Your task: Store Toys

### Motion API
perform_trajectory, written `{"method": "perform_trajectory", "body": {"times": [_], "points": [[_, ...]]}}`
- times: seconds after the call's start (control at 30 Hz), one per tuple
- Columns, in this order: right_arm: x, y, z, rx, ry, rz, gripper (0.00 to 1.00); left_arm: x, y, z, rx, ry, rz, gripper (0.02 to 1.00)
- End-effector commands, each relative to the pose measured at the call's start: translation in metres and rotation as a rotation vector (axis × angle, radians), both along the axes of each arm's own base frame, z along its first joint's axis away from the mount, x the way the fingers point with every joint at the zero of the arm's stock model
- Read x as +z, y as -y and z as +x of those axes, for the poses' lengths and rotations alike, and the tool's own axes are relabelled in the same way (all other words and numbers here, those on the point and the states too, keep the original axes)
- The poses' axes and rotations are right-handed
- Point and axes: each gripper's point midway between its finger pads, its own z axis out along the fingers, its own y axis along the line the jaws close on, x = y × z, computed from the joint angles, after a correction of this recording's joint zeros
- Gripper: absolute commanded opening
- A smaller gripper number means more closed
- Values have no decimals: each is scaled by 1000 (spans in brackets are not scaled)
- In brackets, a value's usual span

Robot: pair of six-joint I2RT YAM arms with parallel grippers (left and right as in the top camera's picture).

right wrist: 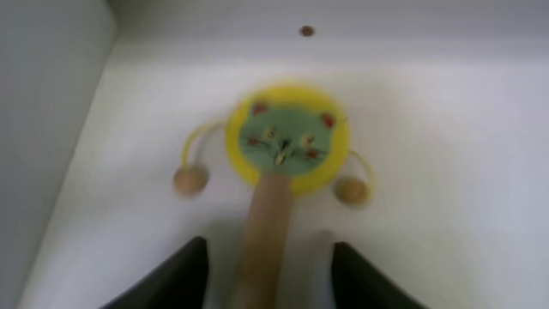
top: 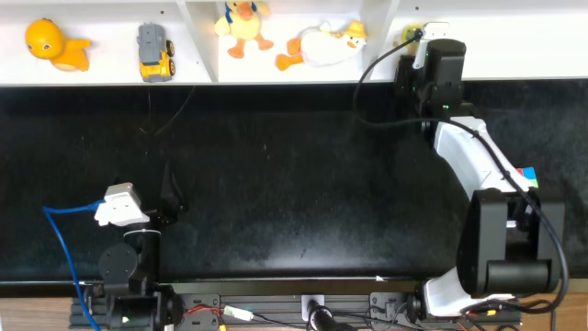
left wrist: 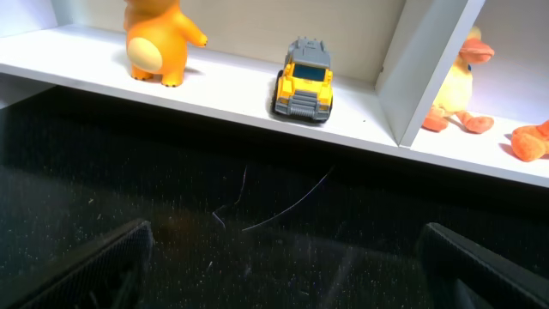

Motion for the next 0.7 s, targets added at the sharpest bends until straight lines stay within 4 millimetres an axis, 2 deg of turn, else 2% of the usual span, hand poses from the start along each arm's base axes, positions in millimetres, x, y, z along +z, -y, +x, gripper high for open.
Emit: {"method": "perform_trajectory", "body": {"times": [0.03, 0.17, 0.23, 0.3, 0.37, 0.5, 0.57, 0.7], "points": [[-5, 2, 0, -5, -9, 5, 656, 1, 0, 0, 2, 9, 12, 998], [4, 4, -3, -49, -8, 43, 783, 1, 0, 0, 2, 9, 12, 998], [15, 11, -7, -96, -5, 48, 869, 1, 0, 0, 2, 9, 12, 996], [32, 19, -16, -149, 1, 42, 996, 1, 0, 0, 2, 9, 12, 996], [51, 30, -31, -229, 4, 42, 996, 1, 0, 0, 2, 9, 12, 996], [86, 54, -81, -443, -3, 98, 996, 1, 0, 0, 2, 9, 12, 998], [97, 66, -118, -583, -19, 165, 996, 1, 0, 0, 2, 9, 12, 996], [96, 102, -202, -1045, -37, 401, 1000, 1, 0, 0, 2, 9, 12, 998]]}}
